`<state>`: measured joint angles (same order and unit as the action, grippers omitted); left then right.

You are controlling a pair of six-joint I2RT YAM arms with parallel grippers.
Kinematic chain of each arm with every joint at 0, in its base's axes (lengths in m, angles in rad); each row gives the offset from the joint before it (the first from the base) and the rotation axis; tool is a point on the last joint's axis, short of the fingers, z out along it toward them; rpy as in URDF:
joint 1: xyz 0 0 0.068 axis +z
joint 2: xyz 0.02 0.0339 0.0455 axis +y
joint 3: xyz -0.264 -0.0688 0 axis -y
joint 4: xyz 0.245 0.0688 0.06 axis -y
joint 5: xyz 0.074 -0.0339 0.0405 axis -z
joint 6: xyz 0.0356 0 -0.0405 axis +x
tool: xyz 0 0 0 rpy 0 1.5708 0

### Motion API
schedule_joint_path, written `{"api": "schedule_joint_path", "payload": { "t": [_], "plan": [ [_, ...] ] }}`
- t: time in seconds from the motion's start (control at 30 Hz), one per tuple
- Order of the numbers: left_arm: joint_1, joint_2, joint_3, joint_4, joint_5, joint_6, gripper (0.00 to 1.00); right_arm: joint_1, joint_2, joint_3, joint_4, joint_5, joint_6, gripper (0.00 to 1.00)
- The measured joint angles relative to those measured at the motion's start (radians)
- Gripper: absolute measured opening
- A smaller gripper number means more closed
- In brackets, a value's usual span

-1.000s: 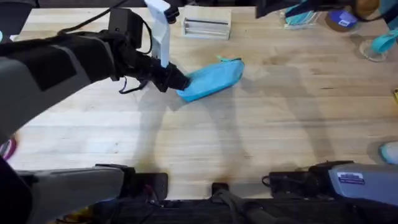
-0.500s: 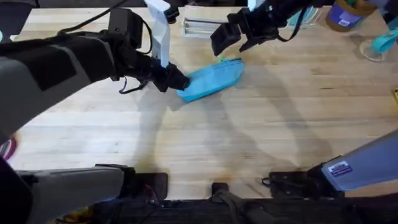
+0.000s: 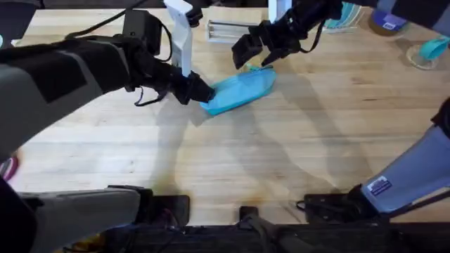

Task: Unzip the bag, pick up the pens from the table one at a time and place them inside, then zip the bag closed.

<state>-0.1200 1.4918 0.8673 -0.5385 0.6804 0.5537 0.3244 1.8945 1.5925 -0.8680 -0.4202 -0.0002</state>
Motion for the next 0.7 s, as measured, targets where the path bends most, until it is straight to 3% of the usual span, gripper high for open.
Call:
{"api": "schedule_joint_path", "payload": {
  "t": [0.33, 0.4, 0.43, 0.7],
  "plan": [
    [0.0, 0.0, 0.0, -0.003, 0.0, 0.0, 0.041, 0.0, 0.016, 0.0, -0.039, -0.079, -0.011, 0.99],
    [0.0, 0.0, 0.0, -0.004, 0.0, 0.0, 0.041, 0.0, 0.024, 0.0, -0.049, -0.083, -0.015, 0.931],
    [0.0, 0.0, 0.0, -0.005, 0.0, 0.0, 0.041, 0.0, 0.034, 0.0, -0.056, -0.084, -0.025, 0.798],
    [0.0, 0.0, 0.0, -0.007, 0.001, 0.0, 0.041, 0.0, 0.037, 0.0, -0.067, -0.073, -0.035, 0.436]
  ]
}}
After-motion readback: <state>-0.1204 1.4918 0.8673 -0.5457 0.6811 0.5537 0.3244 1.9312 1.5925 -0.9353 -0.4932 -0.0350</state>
